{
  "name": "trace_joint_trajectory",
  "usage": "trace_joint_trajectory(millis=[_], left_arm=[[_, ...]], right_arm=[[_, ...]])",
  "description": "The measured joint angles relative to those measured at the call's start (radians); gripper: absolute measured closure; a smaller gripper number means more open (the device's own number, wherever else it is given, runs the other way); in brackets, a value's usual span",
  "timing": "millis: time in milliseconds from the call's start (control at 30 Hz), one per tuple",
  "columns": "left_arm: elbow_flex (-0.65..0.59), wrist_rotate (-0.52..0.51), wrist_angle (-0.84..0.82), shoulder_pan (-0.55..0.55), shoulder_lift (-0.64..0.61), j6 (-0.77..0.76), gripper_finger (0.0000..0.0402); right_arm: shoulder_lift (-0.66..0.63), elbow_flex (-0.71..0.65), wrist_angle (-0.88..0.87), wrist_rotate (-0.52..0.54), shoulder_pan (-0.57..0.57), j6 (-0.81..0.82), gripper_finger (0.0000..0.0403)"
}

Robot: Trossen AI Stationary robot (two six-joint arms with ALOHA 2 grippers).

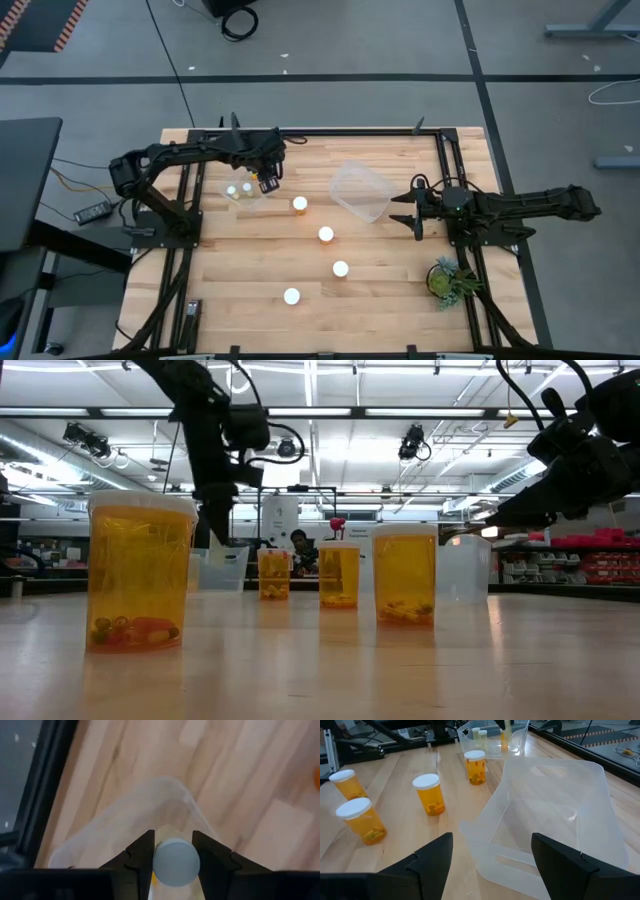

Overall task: Pick and place medicine bottles into bin by pill shape (circle, oval)
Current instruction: Put the small yellow pill bottle into the left transparent bin

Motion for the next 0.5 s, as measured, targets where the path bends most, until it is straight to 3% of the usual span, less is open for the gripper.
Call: trace_joint_trajectory(millis=[100, 500], left_arm=[[-0.023, 0.013, 0.079, 0.019, 0.0, 0.002, 0.0264], [-0.026, 0.054, 0.044, 0.065, 0.011, -0.091, 0.0269]], right_arm=[[0.0, 0.0, 0.0, 0.0, 0.0, 0.0, 0.0127], [0.0, 0.0, 0.0, 0.0, 0.0, 0.0, 0.0127]])
